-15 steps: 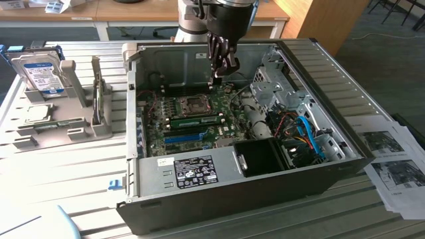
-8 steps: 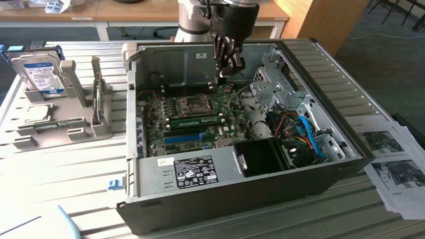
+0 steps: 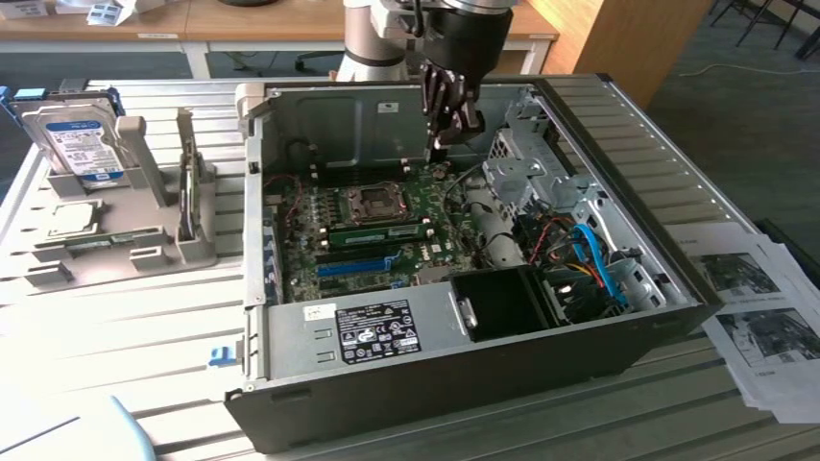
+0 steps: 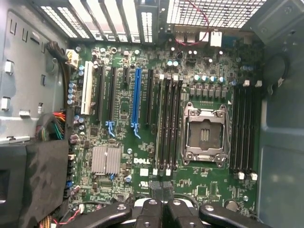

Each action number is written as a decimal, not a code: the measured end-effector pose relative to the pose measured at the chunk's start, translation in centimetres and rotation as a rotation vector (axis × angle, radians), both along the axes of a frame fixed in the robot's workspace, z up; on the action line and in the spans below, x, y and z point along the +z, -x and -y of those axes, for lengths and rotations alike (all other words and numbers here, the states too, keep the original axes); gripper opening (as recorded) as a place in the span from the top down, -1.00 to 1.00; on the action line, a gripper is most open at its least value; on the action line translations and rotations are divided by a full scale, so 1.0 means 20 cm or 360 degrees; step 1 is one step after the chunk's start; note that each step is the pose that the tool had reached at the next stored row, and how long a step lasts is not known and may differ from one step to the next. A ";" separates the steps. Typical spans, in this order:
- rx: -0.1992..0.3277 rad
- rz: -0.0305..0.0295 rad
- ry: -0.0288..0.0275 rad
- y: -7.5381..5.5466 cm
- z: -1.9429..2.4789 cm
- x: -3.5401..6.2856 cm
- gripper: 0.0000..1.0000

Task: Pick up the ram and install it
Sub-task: 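Press down the ram until it locks into place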

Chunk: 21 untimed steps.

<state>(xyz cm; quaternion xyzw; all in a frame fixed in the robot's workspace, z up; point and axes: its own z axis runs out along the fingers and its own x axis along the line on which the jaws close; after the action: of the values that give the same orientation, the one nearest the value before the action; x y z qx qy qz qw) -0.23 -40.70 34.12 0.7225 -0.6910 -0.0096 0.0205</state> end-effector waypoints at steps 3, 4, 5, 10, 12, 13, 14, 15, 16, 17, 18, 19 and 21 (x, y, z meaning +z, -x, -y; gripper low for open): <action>0.0000 0.00000 -0.00001 0.00 0.000 0.000 0.81; 0.0000 0.00000 -0.00001 0.00 0.000 0.000 0.81; 0.0000 0.00000 0.00000 0.00 0.000 0.000 0.81; 0.0000 0.00000 0.00000 0.00 0.000 -0.003 0.81; 0.0000 0.00000 0.00000 0.00 0.000 -0.008 0.81; 0.0000 0.00000 0.00000 0.00 0.000 -0.012 0.81; 0.0000 0.00000 0.00001 0.00 0.000 -0.016 0.81; 0.0000 0.00000 0.00001 0.00 0.000 -0.021 0.81; 0.0000 0.00000 0.00000 0.00 0.000 -0.026 0.81; 0.0000 0.00000 0.00000 0.00 0.000 -0.031 0.81; 0.0000 0.00000 -0.00001 0.00 0.000 -0.037 0.81; 0.0000 0.00000 0.00000 0.00 0.000 -0.042 0.81; 0.0000 -0.00001 0.00001 0.00 0.000 -0.051 0.81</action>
<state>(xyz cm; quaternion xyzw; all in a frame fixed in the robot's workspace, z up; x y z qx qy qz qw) -0.14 -40.70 33.09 0.7225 -0.6910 -0.0096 0.0205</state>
